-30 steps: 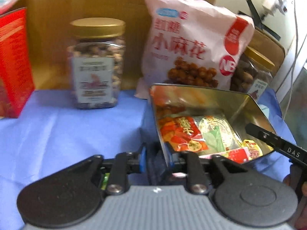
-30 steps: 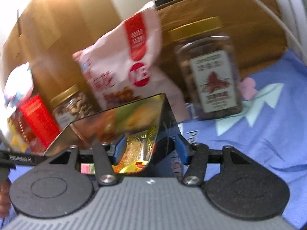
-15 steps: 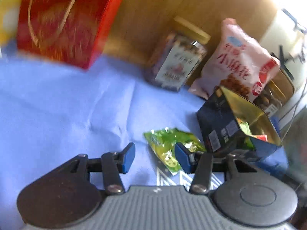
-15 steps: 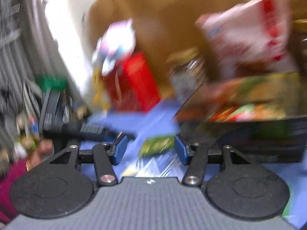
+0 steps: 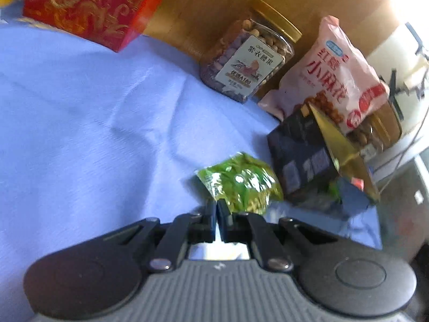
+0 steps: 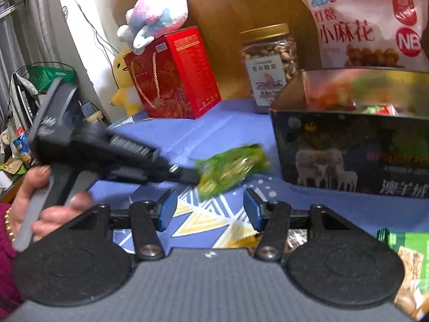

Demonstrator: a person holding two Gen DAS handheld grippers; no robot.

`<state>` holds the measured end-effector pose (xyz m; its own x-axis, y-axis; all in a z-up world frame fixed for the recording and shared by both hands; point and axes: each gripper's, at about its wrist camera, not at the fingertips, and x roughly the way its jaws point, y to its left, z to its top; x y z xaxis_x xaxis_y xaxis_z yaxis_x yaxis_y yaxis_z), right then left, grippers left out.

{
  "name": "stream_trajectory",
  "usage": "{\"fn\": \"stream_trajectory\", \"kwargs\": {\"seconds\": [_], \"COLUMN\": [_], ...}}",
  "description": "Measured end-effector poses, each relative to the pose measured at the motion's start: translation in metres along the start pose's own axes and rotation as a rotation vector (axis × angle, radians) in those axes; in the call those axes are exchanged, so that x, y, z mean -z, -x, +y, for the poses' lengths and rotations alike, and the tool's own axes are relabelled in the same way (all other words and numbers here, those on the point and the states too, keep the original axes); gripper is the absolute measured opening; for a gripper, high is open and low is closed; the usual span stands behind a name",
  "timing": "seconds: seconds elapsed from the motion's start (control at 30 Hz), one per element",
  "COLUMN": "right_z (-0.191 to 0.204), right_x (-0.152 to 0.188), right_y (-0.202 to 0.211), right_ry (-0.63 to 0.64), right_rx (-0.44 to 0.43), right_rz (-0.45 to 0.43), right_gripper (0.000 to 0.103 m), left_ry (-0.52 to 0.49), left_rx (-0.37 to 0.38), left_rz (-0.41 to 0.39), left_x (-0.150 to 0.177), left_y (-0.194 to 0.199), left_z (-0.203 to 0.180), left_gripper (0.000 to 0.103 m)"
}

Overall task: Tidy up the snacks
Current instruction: 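Lower the left gripper onto the green wrapped pastry on the cloth, then close the left gripper on the green pastry and lift it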

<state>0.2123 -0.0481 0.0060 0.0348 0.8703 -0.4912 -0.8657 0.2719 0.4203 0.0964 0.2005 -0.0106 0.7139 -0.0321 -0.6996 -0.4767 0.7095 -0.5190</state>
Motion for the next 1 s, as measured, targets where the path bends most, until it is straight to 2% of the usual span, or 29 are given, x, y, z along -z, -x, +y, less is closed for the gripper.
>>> {"fn": "stream_trajectory", "kwargs": {"seconds": [0.1, 0.2, 0.23, 0.27, 0.33, 0.47, 0.53, 0.57, 0.63, 0.73, 0.77, 1.0], "right_z": [0.002, 0.008, 0.009, 0.010, 0.012, 0.018, 0.022, 0.024, 0.025, 0.027, 0.026, 0.020], "right_x": [0.001, 0.004, 0.006, 0.007, 0.007, 0.009, 0.012, 0.014, 0.017, 0.020, 0.021, 0.015], "right_y": [-0.006, -0.015, -0.017, -0.019, -0.027, -0.035, -0.035, -0.034, -0.030, -0.023, -0.019, 0.012], "right_ry": [0.006, 0.015, 0.017, 0.020, 0.021, 0.036, 0.040, 0.042, 0.030, 0.006, -0.011, -0.073], "right_rx": [-0.020, -0.044, -0.047, -0.046, -0.041, -0.056, -0.068, -0.068, -0.086, -0.078, -0.078, -0.072], "right_rz": [0.020, 0.043, 0.050, 0.056, 0.074, 0.100, 0.102, 0.101, 0.096, 0.066, 0.050, -0.071], "right_gripper": [0.057, 0.057, 0.057, 0.057, 0.057, 0.057, 0.045, 0.043, 0.037, 0.019, 0.008, 0.003], "left_ry": [-0.006, -0.047, -0.060, -0.069, -0.080, -0.074, -0.105, -0.118, -0.141, -0.129, -0.119, -0.132], "left_rx": [0.004, 0.012, 0.019, 0.023, 0.038, 0.032, 0.014, 0.009, -0.008, -0.007, 0.009, 0.069], "left_rz": [0.005, 0.004, 0.005, 0.003, -0.015, -0.025, -0.047, -0.056, -0.070, -0.084, -0.083, -0.092], "left_x": [0.025, 0.049, 0.053, 0.055, 0.053, 0.051, 0.054, 0.055, 0.059, 0.060, 0.060, 0.044], "left_y": [0.030, 0.055, 0.062, 0.069, 0.076, 0.066, 0.062, 0.060, 0.058, 0.059, 0.060, 0.056], "left_z": [0.012, 0.014, 0.015, 0.015, 0.015, 0.014, 0.008, 0.006, 0.002, 0.002, 0.003, -0.022], "left_gripper": [0.003, 0.009, 0.016, 0.030, 0.041, 0.040, 0.038, 0.038, 0.029, 0.022, 0.019, 0.019]}}
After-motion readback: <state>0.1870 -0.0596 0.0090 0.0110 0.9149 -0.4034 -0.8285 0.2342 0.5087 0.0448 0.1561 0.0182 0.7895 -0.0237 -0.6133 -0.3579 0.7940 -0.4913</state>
